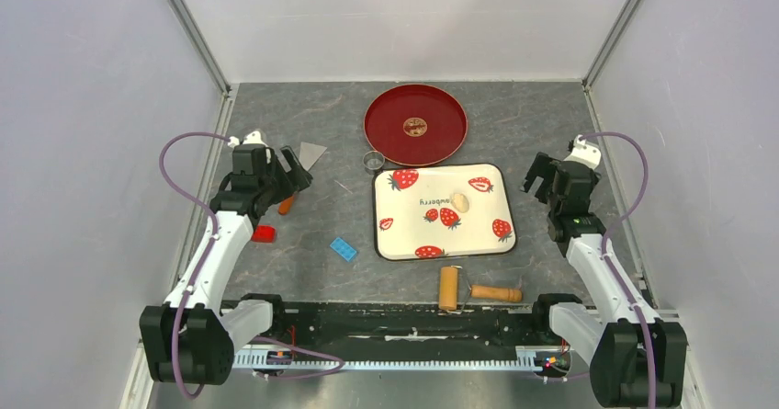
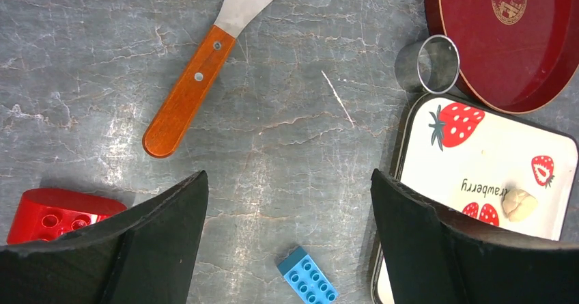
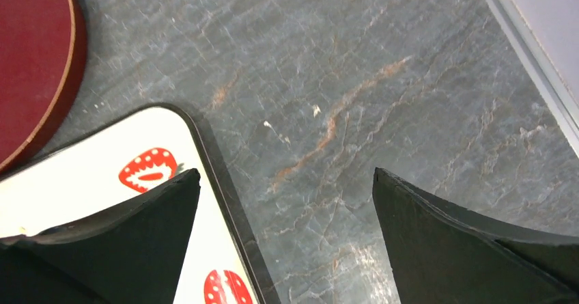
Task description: Roll out the dumpling wrappers from the dough
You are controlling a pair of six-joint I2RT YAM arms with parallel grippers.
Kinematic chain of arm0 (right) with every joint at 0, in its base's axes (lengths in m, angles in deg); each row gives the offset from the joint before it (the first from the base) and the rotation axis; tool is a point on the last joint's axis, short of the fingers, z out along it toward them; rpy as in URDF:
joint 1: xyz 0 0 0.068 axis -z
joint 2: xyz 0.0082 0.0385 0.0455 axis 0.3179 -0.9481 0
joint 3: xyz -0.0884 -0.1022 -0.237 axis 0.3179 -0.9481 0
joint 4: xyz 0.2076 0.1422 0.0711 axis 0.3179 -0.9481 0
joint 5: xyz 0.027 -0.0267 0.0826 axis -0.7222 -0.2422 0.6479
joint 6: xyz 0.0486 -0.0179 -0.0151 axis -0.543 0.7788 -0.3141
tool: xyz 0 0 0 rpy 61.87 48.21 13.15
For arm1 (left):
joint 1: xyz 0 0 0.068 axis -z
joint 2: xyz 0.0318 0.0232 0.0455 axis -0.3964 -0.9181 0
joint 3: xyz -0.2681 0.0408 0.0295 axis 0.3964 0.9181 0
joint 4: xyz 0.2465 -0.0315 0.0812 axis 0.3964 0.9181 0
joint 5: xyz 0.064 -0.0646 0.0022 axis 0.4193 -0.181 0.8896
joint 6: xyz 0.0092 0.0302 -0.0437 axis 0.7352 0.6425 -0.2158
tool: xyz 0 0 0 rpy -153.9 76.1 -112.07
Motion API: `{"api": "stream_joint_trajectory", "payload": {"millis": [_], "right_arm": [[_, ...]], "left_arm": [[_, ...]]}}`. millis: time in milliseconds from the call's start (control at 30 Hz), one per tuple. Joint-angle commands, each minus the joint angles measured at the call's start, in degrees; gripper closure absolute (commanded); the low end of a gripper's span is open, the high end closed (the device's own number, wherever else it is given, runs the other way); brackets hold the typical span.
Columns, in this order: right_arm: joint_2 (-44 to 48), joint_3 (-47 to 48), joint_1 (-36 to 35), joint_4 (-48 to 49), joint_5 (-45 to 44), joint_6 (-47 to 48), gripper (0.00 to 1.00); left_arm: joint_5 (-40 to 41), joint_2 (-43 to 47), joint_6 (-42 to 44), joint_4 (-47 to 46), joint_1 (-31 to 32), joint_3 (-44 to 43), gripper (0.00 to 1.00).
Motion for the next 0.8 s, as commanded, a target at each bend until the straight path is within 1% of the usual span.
{"api": "stream_joint_trajectory", "payload": {"millis": [0,133,233,400,567,600,667,767], "right_arm": [[-0.43,2.23,-0.03,-4.94,1.31,-1.63,0.02],[0.20,1.04,0.01,-5.45,2.81,-1.86,0.02],[0.23,0.01,0.01,-5.65,5.51,-1.80,0.02],[0.01,-1.79,0.03,-6.38,8.84,-1.54,0.02],[-1.25,-2.56,-0.01,-7.72,12.08,-0.16,0.02],[-1.56,-2.57,0.02,-7.95,12.52,0.04,0.02],[-2.15,-2.41,-0.01,-9.02,12.52,0.24,0.02],[-3.16,-2.05,0.02,-9.86,14.35,1.49,0.02]], "left_arm": [[-1.21,0.73,-0.36,0.67,0.12,0.26,0.08],[-1.70,0.51,0.03,1.65,0.14,0.23,0.08],[-4.59,0.34,0.55,1.30,0.19,0.66,0.09],[-13.17,-0.99,0.79,-1.25,0.12,1.50,0.08],[-22.81,-5.20,-2.92,-4.32,0.54,2.77,0.08],[-24.80,-6.00,-4.07,-5.30,1.06,3.25,0.09],[-26.27,-7.64,-6.30,-7.03,2.88,4.20,0.09],[-25.54,-8.89,-9.06,-9.22,8.27,4.70,0.09]]}}
